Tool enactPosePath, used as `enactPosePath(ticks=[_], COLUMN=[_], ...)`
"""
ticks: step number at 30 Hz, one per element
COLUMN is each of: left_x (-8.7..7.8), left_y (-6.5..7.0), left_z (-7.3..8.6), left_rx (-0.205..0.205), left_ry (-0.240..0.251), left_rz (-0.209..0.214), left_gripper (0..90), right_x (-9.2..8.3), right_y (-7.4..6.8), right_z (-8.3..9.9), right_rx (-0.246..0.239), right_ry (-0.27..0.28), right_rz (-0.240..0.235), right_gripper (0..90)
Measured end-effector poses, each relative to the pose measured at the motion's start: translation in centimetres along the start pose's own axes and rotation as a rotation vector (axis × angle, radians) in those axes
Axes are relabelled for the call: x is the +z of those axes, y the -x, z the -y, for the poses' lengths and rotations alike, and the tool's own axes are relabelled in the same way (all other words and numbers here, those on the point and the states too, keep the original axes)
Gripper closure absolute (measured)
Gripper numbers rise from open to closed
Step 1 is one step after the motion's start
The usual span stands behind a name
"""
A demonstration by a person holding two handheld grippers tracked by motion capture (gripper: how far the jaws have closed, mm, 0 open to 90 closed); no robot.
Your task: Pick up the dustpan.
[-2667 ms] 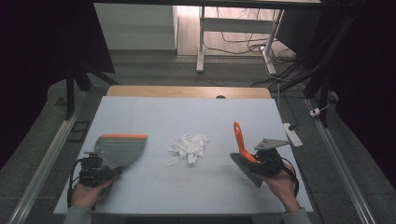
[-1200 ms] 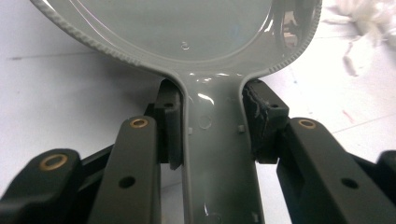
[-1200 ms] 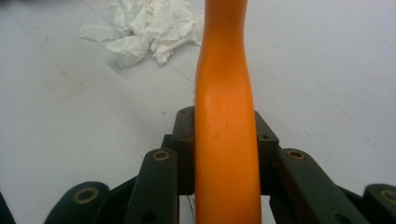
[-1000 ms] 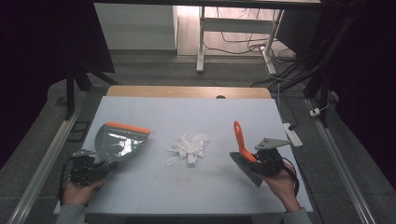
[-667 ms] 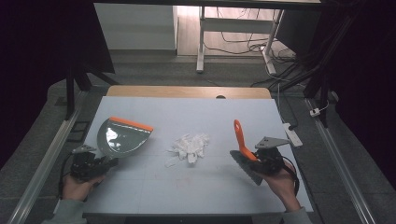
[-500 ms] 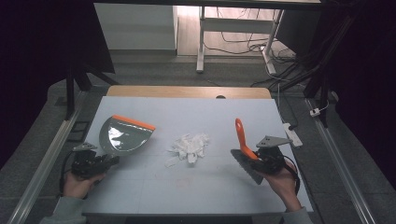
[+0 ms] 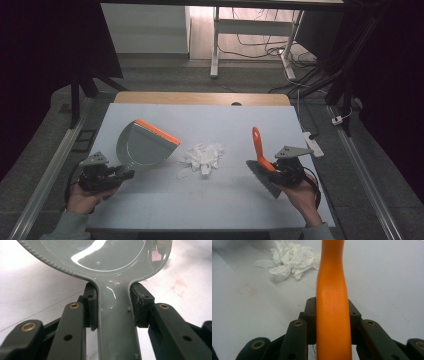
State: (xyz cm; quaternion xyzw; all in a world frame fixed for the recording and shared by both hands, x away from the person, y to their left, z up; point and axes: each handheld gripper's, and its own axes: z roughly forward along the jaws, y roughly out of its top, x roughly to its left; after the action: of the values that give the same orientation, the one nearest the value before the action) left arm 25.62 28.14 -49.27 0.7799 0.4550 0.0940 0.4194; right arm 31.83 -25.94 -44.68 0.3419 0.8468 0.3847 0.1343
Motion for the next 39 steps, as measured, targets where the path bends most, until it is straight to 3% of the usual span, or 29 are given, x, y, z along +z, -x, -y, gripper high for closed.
enactPosePath(ticks=[15, 22, 34, 39], left_x=[-0.6, -0.7, -0.2, -0.1], left_y=[1.8, 3.0, 3.8, 3.9], left_z=[-0.3, -0.3, 0.1, 0.7], left_rx=[0.106, 0.171, 0.213, 0.211], left_ry=[-0.048, -0.112, -0.166, -0.182], left_rz=[0.083, 0.113, 0.167, 0.17], left_gripper=[62.0, 61.9, 61.9, 62.0], right_x=[0.2, 0.3, 0.5, 0.6], right_y=[-0.2, -0.2, -0.2, -0.3], right_z=[0.1, 0.1, 0.1, 0.1], right_rx=[-0.002, -0.002, -0.002, -0.007], right_ry=[-0.007, -0.009, -0.009, -0.012], right_rz=[-0.007, -0.008, -0.005, -0.007], right_gripper=[70.4, 70.4, 70.4, 70.4])
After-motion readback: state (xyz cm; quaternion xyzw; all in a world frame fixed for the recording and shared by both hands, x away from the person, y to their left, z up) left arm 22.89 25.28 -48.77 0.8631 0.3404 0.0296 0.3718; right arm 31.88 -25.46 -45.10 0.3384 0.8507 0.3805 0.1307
